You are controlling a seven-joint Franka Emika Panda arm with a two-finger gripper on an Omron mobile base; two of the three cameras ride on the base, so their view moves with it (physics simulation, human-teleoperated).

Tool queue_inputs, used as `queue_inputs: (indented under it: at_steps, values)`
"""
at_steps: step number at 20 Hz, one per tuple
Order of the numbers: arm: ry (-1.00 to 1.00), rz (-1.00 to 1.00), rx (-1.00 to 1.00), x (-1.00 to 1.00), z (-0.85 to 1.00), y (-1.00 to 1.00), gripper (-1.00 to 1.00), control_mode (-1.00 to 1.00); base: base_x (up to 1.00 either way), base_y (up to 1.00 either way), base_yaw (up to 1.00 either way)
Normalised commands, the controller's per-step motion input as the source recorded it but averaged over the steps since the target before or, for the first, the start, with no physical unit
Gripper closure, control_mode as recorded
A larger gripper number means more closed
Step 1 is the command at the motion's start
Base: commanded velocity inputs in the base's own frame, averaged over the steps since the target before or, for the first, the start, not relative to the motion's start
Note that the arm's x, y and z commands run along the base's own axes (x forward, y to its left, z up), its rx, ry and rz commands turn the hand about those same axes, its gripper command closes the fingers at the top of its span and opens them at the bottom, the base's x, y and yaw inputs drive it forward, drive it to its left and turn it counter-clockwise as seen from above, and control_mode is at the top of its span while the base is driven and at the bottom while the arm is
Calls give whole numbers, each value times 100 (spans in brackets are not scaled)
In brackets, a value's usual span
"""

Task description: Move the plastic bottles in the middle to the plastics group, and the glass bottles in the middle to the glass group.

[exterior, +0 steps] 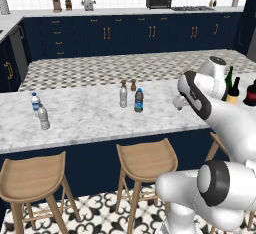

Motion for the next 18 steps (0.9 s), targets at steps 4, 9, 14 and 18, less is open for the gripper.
queue_inputs:
  at_steps: [4, 9, 14, 18]
  values:
    - [1, 9, -8, 4, 15, 83, -100, -100, 0, 0, 0]
    - [0, 0, 0, 21, 0, 38, -100, -100, 0, 0, 0]
    - [0, 0, 0, 82, 6, 36, -100, -100, 0, 0, 0]
    - [0, 0, 0, 100, 14, 46, -100, -100, 0, 0, 0]
